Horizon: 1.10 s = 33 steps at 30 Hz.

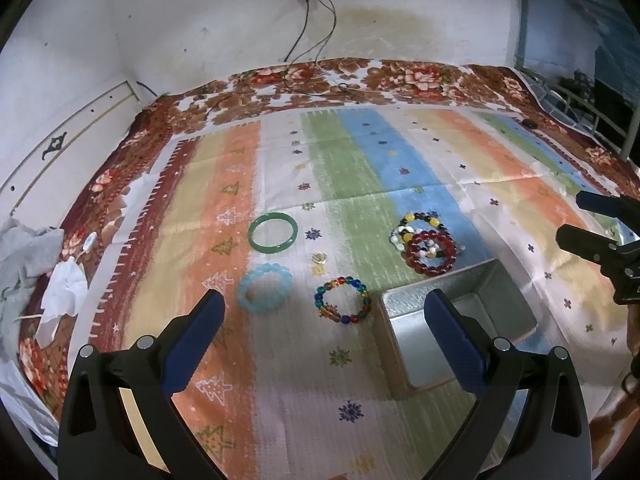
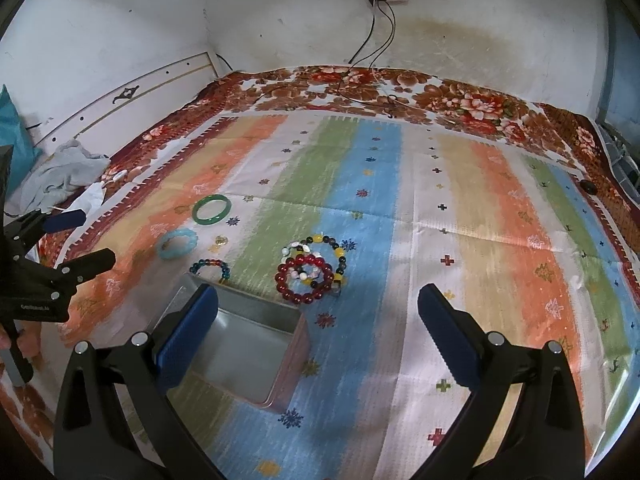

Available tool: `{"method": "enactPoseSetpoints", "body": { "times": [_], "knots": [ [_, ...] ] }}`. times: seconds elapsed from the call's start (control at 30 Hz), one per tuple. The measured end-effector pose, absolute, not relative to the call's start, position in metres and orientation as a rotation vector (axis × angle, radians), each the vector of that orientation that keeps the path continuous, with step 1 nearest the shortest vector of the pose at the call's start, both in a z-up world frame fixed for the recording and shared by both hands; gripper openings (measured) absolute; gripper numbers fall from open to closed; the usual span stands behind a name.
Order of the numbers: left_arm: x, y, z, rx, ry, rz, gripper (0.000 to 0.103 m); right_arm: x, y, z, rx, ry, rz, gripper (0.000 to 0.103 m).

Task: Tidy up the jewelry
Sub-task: 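Move both grippers toward the bracelets beside the silver tin, then grasp the green jade bangle with the left gripper while the right gripper grasps the red bead bracelet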

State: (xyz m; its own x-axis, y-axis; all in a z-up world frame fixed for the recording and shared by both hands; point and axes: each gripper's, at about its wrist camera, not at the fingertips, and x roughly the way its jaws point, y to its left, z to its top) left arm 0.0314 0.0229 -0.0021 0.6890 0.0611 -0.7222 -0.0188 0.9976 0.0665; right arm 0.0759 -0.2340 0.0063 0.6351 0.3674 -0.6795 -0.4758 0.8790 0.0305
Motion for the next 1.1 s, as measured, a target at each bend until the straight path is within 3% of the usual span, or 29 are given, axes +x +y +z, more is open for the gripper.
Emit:
{"method": "enactPoseSetpoints", "body": {
  "times": [0.27, 1.1],
  "knots": [
    [0.06, 0.035, -0.001, 0.026, 0.828, 0.075, 0.098, 0.099, -0.233, 0.001, -0.148, 0.766, 0.459, 0.098],
    [0.156, 0.11, -0.044, -0.203, 1.012, 0.192, 0.097, 0.203, -0.209, -0.065, -0.095, 1.105, 0.446, 0.098]
  ]
}}
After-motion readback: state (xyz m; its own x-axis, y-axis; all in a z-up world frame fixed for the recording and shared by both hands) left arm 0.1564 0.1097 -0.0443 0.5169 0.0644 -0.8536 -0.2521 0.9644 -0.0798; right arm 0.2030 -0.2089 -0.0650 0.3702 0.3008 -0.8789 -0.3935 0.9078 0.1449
